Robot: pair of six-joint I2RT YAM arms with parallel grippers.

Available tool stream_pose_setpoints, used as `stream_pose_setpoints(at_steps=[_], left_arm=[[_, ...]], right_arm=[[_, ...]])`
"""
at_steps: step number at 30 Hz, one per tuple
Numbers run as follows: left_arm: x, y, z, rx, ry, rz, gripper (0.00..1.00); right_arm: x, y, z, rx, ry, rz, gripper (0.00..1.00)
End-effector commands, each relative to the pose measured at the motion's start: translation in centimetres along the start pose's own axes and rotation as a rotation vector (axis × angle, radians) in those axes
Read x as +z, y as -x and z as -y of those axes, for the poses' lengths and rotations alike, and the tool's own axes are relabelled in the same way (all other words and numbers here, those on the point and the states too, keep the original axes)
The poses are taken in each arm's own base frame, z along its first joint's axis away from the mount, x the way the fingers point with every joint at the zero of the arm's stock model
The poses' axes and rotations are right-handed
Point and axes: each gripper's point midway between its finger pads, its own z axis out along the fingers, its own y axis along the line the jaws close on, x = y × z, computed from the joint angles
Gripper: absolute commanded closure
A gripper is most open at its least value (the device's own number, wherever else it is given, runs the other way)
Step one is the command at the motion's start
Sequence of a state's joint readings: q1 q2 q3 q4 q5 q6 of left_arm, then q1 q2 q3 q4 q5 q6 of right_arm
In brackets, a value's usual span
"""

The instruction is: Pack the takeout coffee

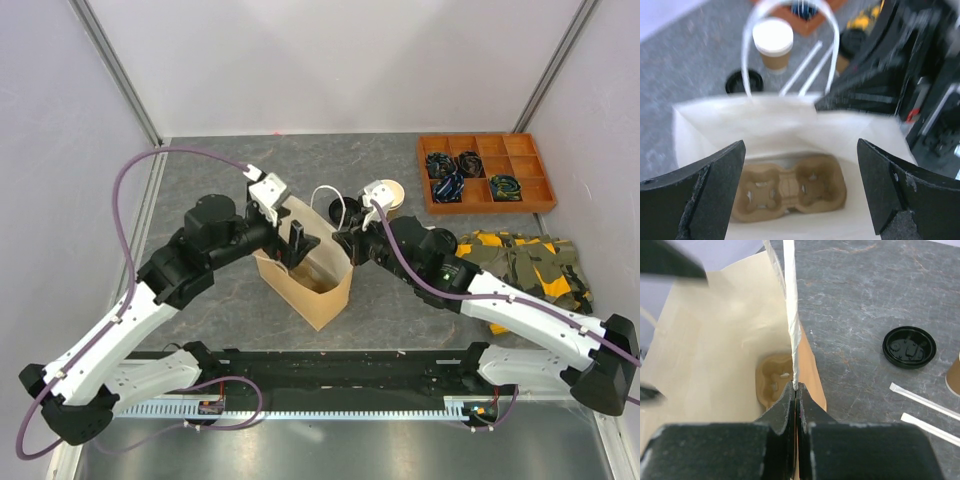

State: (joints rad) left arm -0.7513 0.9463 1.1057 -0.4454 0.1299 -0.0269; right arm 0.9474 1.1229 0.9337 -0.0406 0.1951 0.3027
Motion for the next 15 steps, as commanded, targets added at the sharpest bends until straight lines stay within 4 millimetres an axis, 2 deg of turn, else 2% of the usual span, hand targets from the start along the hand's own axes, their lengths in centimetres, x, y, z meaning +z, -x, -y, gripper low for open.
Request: stream_pose_setpoints(at_steps=[1, 3, 6, 8, 9, 11, 12, 15], left_arm=[[-2.7, 8.1, -0.8, 0.002, 0.048, 0.235, 0.00], [-3.6, 9.9, -1.6, -0.001, 0.083, 0.281, 0.00], [-4.7, 11.3, -3.7, -0.008, 0.165, 0.318, 0.00], [-5.5, 11.3, -5.2, 0.001, 0.234, 0.332, 0.00], [-5.5, 10.5, -6.5, -0.004, 0.279, 0.318, 0.00], [-6.2, 9.6, -7.6, -0.013, 0.325, 0.318, 0.00], [-6.3, 8.3, -8.7, -0.026, 0.363, 0.298, 0.00], [-7.4, 6.5, -10.4, -0.046, 0.423, 0.270, 0.00]], right_arm=[[-1.3, 1.9, -2.7, -0.068, 0.167, 0.072, 1.00], [-1.7, 1.7, -3.4, -0.115, 0.220, 0.077, 1.00], [-2.6, 1.4, -4.8, -0.181, 0.325, 0.084, 1.00], [-3.1, 1.1, -5.6, -0.224, 0.385, 0.085, 1.00], [-3.2, 1.2, -5.8, -0.234, 0.401, 0.086, 1.00], [-3.4, 1.7, -6.5, -0.256, 0.434, 0.087, 1.00], [-3.7, 1.4, -7.0, -0.294, 0.471, 0.075, 1.00], [-3.8, 2.1, -7.3, -0.422, 0.499, 0.097, 1.00]])
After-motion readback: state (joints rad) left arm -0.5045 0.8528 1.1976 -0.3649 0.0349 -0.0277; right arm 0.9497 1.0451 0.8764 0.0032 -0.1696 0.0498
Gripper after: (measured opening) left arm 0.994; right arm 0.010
